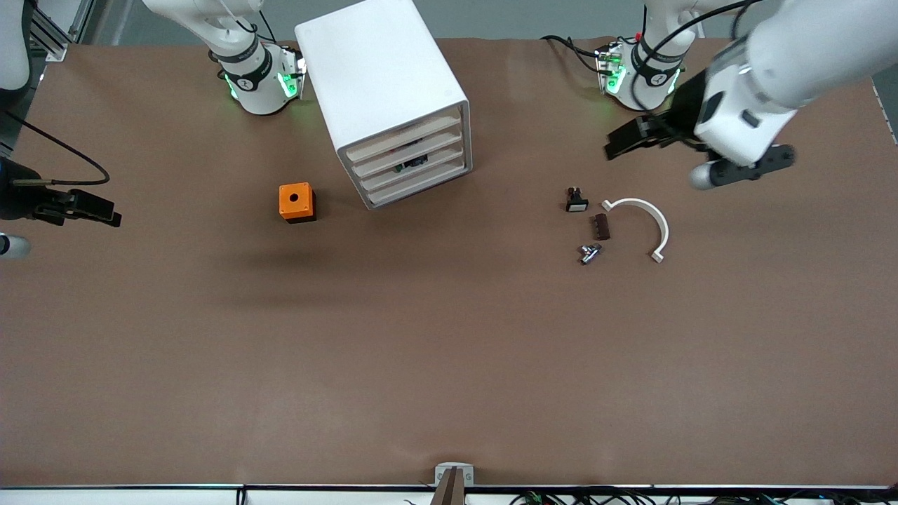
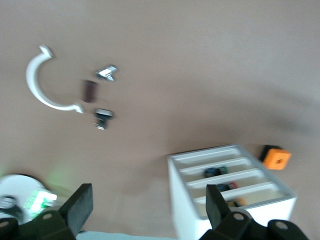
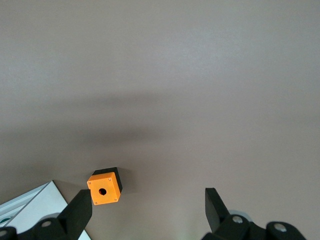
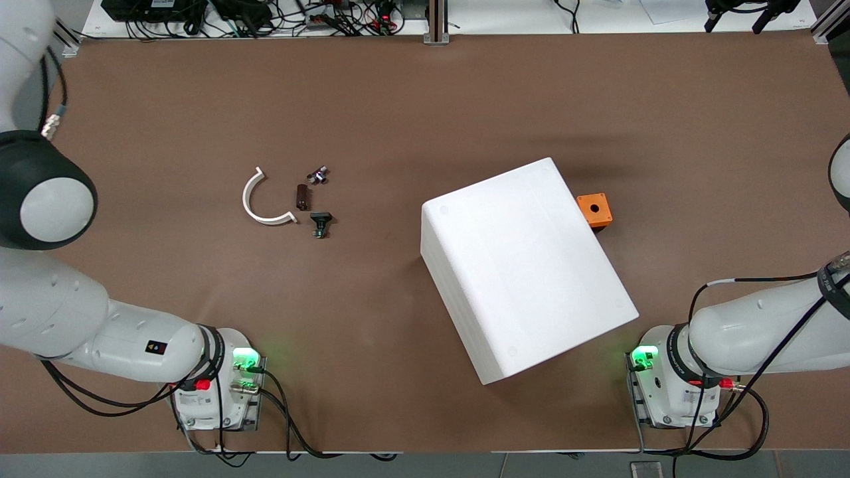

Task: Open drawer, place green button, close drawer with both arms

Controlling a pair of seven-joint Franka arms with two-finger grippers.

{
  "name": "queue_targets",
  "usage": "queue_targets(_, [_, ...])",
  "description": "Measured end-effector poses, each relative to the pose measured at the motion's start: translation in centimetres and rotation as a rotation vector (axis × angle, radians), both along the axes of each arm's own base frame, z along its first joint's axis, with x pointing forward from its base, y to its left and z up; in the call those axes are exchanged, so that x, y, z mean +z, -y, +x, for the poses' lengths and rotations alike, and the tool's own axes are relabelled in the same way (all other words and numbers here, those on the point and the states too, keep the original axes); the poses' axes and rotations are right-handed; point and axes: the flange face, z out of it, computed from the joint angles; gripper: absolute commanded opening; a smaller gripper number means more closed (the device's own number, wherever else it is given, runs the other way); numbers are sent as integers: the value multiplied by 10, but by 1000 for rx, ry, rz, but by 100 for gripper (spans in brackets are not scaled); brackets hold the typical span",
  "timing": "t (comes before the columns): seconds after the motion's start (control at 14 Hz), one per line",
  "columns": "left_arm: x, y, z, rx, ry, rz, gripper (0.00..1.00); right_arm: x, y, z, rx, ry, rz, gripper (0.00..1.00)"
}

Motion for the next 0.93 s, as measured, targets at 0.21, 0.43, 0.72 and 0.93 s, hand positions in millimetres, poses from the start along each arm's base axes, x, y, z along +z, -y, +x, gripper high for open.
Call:
queue_targets(0.21, [8,-67,4,-84,38,26,99,0,0,0,0,0,0,100])
queue_targets(0.43, [5,-118,12,-124,65,50,99,0,-1,0,2,0,1,100])
queue_targets(0.72, [-4,-154,23,-120,102,85,99,0,-2,1,4,2,1,100])
queue_targets(0.93, [-12,-155,31,-109,135,96,99,9,-2,2,4,24,-1,100])
